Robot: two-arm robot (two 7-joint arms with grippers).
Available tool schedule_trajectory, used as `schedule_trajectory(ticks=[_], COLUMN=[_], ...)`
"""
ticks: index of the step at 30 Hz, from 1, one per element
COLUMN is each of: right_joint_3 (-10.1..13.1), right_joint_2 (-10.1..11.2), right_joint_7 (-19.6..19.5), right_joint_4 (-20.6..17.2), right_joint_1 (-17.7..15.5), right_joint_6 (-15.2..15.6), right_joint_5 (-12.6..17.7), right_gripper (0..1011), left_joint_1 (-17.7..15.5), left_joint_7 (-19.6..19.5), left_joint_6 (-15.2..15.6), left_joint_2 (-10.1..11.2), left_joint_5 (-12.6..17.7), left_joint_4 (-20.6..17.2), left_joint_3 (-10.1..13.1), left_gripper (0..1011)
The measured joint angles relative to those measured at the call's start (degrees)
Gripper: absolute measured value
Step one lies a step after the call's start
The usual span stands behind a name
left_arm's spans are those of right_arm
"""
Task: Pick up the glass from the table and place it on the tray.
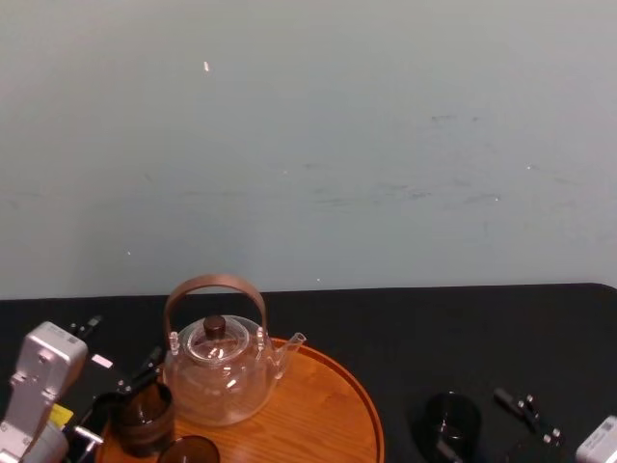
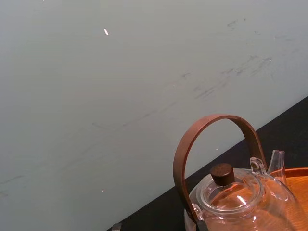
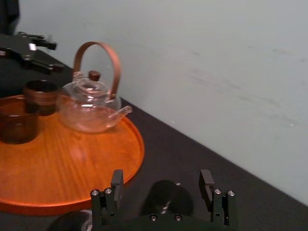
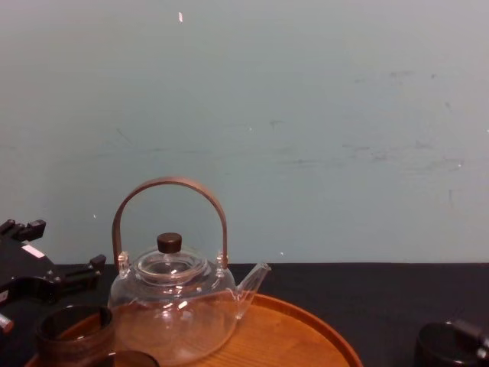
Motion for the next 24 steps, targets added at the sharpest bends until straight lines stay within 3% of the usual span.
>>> schedule_trajectory(ticks=[24], right_joint_3=[-0.64], right_joint_2=[-2.81], right_joint_7=[5.39], right_joint_4=[-0.32], right_joint_1=[-4.33], right_joint_6=[-0.72], right_joint_5=[-1.25], right_gripper=[1003], left_joint_1=[0.0], left_joint_7=[0.0], left_joint_6=[0.0], left_joint_2=[0.0], left_joint_5=[0.0], left_joint_4=[0.0], left_joint_3=[0.0], left_gripper=[1001])
